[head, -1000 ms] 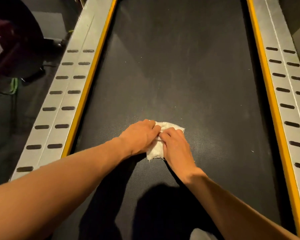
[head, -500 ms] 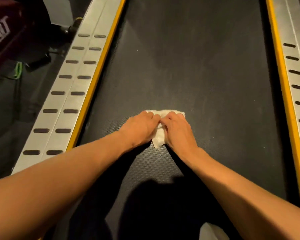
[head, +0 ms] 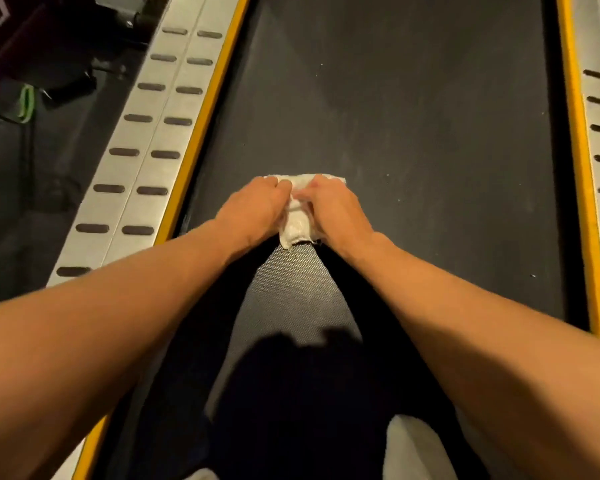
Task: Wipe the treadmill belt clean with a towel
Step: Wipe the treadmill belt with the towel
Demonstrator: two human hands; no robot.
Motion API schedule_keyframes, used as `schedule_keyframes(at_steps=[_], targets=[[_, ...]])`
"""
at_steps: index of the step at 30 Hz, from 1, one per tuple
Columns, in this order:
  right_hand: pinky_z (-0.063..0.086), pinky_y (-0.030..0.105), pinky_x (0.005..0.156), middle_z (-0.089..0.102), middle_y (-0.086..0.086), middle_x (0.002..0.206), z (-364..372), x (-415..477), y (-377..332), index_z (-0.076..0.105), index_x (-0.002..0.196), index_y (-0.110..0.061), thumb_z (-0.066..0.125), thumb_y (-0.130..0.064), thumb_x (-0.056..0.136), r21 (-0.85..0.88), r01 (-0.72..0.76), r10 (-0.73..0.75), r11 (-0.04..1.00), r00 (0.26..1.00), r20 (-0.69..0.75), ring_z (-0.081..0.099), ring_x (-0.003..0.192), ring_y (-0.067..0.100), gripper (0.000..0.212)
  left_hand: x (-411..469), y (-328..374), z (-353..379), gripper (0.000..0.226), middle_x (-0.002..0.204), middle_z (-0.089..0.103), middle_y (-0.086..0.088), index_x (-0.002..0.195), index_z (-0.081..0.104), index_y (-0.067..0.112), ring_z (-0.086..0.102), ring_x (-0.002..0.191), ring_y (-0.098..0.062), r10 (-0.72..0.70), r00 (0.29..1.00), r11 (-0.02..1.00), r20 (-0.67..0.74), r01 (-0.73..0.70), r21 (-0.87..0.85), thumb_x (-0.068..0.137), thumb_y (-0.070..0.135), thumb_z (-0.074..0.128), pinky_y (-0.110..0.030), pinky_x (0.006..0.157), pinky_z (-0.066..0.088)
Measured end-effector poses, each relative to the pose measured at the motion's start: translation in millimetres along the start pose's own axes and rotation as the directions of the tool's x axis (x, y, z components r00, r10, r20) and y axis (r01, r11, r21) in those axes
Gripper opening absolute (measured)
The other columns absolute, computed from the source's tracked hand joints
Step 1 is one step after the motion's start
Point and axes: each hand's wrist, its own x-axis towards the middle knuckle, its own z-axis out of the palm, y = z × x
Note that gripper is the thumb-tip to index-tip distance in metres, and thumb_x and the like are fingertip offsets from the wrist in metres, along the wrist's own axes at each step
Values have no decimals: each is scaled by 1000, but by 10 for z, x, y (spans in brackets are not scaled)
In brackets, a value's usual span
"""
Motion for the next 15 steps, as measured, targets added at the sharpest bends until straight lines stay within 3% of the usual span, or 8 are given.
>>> schedule_keyframes(at_steps=[2, 3, 5, 8, 11, 15], targets=[[44, 26, 57, 60, -3, 69, -14, 157, -241, 53, 69, -18, 52, -32, 83, -25, -1, 2, 1000, 999, 55, 53, 62, 18, 20, -87, -133, -54, 23, 109, 56, -16, 109, 52, 6, 52, 101, -33, -78, 997, 997, -9, 78, 6, 91, 21, 50, -49, 82, 48], [43, 28, 58, 61, -2, 73, 36, 177, -334, 55, 72, -19, 51, -29, 86, -29, 27, -26, 999, 998, 54, 53, 64, 17, 17, -156, -179, -52, 23, 110, 55, -16, 109, 52, 6, 51, 102, -33, -113, 994, 994, -10, 113, 5, 92, 19, 49, -49, 83, 47], [43, 33, 70, 62, 2, 95, 158, 126, -413, 63, 90, -19, 50, -19, 90, -39, 10, -9, 999, 1000, 29, 56, 85, 21, 13, -290, -210, 1, 21, 113, 53, -16, 111, 50, 6, 49, 104, -32, -171, 985, 985, -32, 171, 3, 93, 17, 46, -45, 82, 47], [42, 36, 81, 58, 10, 111, 365, 0, -318, 67, 113, -13, 51, -4, 90, 28, 92, -88, 995, 990, -114, 52, 102, 29, 29, -367, -199, 102, 19, 115, 51, -12, 112, 48, 7, 45, 106, -27, -175, 980, 984, -92, 177, 21, 96, 15, 43, -36, 76, 40], [39, 30, 80, 61, 8, 106, 476, 39, -257, 69, 112, -12, 52, -3, 89, 70, 149, -129, 986, 964, -234, 53, 97, 28, 29, -325, -287, 105, 19, 113, 51, -11, 112, 48, 8, 46, 105, -27, -148, 985, 989, -89, 148, -8, 95, 16, 45, -39, 79, 45], [33, 21, 78, 62, 0, 100, 519, 247, -265, 70, 109, -17, 55, -6, 88, 79, 117, -97, 990, 970, -224, 52, 95, 24, 29, -237, -362, 64, 17, 108, 53, -12, 110, 49, 8, 49, 100, -29, -144, 982, 990, -123, 144, -14, 95, 15, 42, -45, 76, 48]])
